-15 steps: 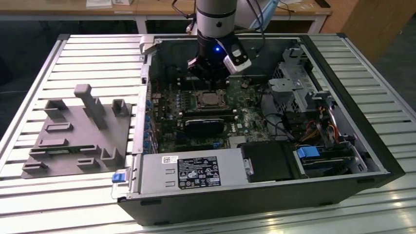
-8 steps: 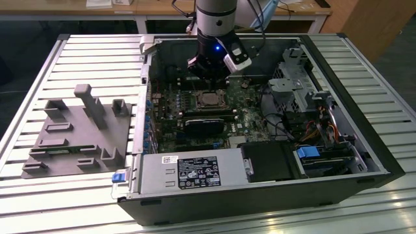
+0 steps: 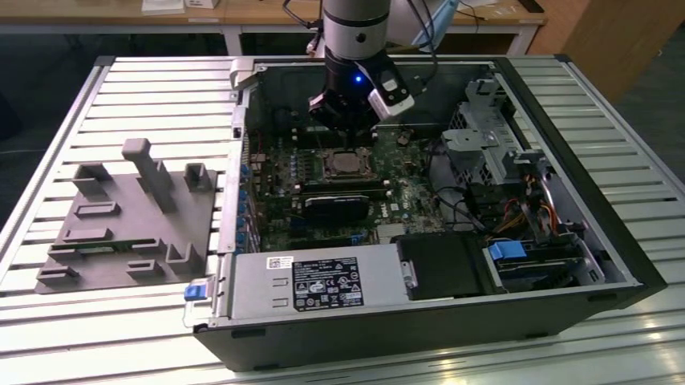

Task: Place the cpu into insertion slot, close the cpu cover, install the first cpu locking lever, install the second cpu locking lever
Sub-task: 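Install the first cpu locking lever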

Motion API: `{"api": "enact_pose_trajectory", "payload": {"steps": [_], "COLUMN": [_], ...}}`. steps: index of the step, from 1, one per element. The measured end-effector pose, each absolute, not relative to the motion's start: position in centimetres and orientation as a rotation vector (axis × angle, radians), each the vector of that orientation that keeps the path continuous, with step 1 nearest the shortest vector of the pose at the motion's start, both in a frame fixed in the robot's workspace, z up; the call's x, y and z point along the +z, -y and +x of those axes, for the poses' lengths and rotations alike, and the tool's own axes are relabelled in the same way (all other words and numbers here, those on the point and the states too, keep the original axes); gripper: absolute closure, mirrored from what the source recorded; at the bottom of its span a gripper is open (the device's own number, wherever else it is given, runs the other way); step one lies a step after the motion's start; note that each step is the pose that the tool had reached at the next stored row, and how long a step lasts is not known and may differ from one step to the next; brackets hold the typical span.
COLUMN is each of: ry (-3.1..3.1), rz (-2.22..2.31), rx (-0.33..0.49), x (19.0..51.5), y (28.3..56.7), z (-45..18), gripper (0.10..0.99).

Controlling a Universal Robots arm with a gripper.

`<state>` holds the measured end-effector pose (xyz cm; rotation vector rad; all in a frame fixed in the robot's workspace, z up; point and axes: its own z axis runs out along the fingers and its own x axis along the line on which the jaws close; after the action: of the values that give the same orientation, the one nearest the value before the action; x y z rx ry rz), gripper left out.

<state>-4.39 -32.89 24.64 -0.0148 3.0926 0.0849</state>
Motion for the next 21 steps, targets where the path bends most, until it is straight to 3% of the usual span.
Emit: {"api": "enact_pose_trajectory", "payload": {"steps": [21], "ry": [-3.091], "rz": [-0.015], "rx": [0.085], "x": [25.4], "y": [32.9], "z": [-5.8], "gripper": [0.984]}}
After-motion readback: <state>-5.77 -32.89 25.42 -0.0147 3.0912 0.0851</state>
